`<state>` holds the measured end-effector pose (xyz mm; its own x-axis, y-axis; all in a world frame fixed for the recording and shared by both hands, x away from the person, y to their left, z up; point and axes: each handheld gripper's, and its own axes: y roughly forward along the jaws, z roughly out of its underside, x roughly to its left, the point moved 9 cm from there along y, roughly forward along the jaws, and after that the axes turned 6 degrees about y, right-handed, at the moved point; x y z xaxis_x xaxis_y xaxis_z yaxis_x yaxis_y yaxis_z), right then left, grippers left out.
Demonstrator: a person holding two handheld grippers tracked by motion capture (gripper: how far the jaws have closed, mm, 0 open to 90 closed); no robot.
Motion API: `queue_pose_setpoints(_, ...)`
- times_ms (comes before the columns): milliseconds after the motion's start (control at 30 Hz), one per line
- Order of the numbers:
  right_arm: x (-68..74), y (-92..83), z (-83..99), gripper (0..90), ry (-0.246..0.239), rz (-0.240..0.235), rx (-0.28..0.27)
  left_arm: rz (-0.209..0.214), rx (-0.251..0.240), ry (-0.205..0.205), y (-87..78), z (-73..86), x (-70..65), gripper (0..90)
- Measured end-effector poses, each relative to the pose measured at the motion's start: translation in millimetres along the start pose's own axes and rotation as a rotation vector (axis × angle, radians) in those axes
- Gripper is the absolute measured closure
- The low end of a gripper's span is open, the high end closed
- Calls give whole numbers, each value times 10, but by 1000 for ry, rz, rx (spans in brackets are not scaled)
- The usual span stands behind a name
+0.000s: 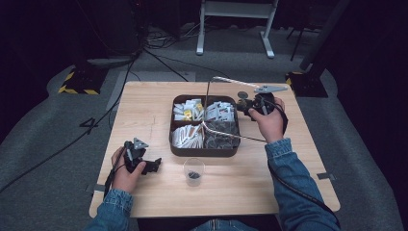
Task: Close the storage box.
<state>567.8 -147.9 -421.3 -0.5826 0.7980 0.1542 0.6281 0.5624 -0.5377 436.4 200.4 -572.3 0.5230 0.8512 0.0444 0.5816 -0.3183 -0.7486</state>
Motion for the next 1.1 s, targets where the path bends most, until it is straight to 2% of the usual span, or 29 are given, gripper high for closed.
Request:
queue_pose_setpoints(267,218,149,-70,588,-27,-24,17,-1,0,0,-1,1,-1,2)
queue_pose_setpoints(500,344,245,-126,588,-53,-39,31,0,0,1,2,-3,1,1)
queue_pose_setpoints(833,515,423,-117,588,-83,-71,55,1,-1,0,6,-7,0,1)
queue_pose_setpoints(1100,652,622,-49,588,-85,-100,92,2,1,4,4,-5,2,1)
